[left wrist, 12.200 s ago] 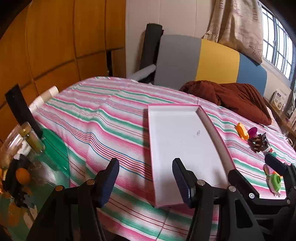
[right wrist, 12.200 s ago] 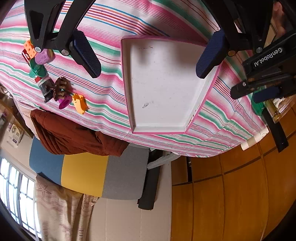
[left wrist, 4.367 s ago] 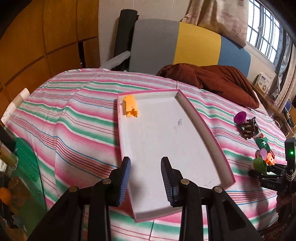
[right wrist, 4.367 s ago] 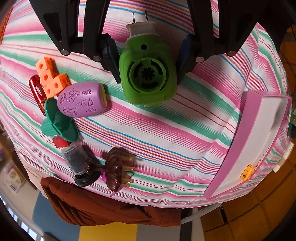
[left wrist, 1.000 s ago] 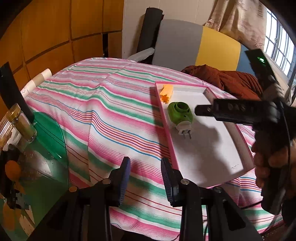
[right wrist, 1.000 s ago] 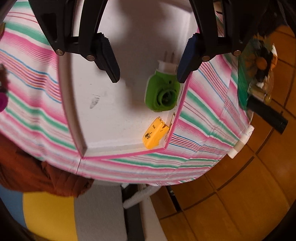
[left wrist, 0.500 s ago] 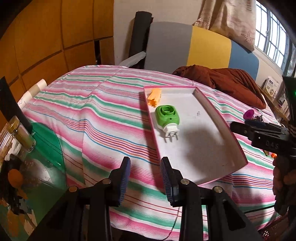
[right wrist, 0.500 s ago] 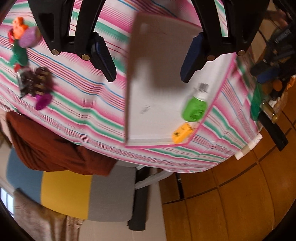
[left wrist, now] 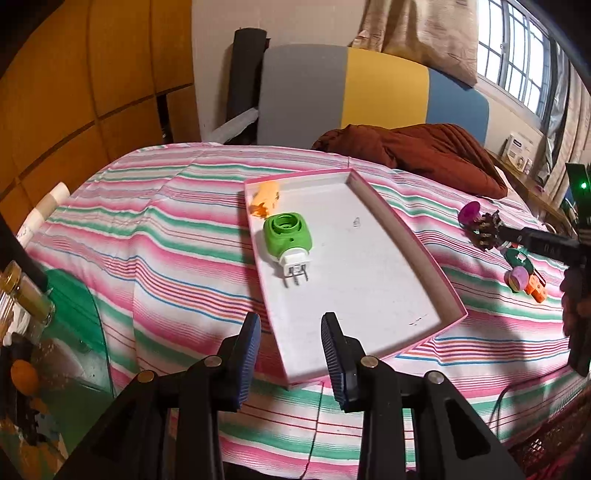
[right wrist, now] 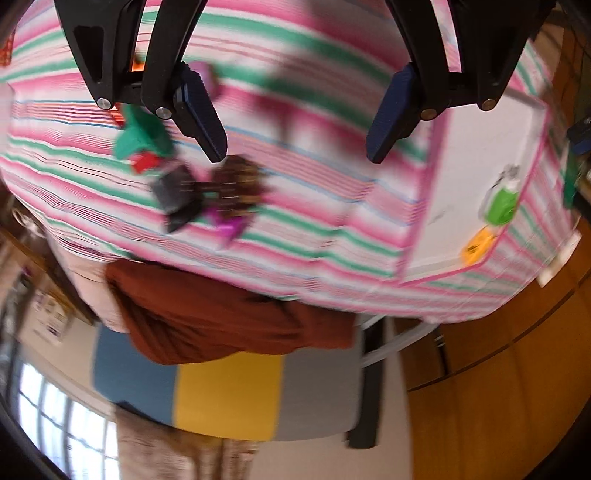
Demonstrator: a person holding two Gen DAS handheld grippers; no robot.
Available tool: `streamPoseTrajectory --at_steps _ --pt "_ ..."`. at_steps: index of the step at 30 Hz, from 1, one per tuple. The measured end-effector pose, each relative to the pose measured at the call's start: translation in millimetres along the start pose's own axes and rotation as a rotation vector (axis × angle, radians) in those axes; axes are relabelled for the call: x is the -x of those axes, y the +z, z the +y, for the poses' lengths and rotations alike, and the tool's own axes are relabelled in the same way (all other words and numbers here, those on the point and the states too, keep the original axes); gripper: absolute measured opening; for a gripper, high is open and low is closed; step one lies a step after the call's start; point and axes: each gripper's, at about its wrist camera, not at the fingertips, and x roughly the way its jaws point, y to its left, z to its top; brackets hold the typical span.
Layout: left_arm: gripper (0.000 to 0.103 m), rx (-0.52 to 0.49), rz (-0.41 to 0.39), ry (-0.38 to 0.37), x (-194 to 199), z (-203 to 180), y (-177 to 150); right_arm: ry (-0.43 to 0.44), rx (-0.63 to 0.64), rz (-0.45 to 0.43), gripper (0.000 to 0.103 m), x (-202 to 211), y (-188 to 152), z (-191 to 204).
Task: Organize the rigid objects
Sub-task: 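Move both tools back toward the remaining toy cluster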
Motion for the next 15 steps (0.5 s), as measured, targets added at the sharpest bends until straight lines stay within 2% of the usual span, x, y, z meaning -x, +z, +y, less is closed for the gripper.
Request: streamPoseTrajectory --at_steps 3,5,9,11,12,15 --pt "0.034 -0.001 0.005 -0.006 -1 -4 3 -0.063 -0.089 -0.031 0.080 4 -1 -38" --pt "0.034 -0.008 0.013 -0.019 -3 -7 5 -0.116 -0.187 -0.049 0.084 4 -6 -73" --pt "0.034 -0.024 0.015 -0.048 -3 -18 8 -0.178 -0.394 -0.066 0.084 6 -26 -127" --pt "0.037 -0.033 0.023 -0.072 -4 -27 11 -0.193 -0.490 -0.064 0.084 9 -31 -146" --pt "0.037 -0.037 0.027 -0.087 -4 -31 13 -0.187 -0.553 -0.091 0.084 13 -33 -157" --pt "0.037 -0.057 0.038 -0.127 -6 -49 19 -0.195 -0.622 -0.098 0.085 17 -36 -170"
